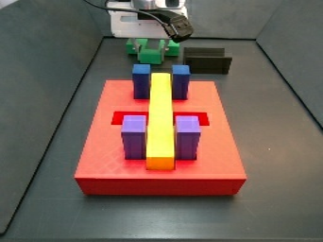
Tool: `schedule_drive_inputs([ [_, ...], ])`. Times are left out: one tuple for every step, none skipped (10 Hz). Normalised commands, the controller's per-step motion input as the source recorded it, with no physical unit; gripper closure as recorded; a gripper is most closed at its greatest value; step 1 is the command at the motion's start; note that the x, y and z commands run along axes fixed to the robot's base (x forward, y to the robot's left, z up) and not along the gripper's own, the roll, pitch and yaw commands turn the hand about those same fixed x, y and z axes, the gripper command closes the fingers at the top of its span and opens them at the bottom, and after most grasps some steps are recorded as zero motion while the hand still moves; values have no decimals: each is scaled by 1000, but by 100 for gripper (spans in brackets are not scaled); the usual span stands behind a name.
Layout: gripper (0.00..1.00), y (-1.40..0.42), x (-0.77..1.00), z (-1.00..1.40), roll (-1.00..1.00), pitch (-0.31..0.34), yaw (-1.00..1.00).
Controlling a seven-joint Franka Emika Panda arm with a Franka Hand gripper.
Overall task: Pick up the green object. Move up. Place the green object on the fixture. Regrasp the green object. Move to above the board. Insert the green object.
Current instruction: Pick up the green object, then move up, then place the green object on the fixture.
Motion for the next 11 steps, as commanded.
schedule_drive_inputs([
  [100, 0, 0, 0, 0, 0, 0],
  [100, 0, 0, 833, 0, 0, 0],
  [100, 93, 36, 796, 14, 1, -65],
  [100, 64, 2, 567, -8, 25, -65],
  [100, 37, 6, 259, -31, 2, -46],
  [100, 0, 0, 0, -23, 0, 0],
  [100, 143, 0, 20, -283, -20, -103],
  [100, 91, 209, 146, -631, -131, -106],
  [100, 54, 334, 411, -866, -146, -254],
  [100, 69, 371, 469, -1000, -180, -329],
  [100, 163, 434, 491, -1000, -131, -334],
])
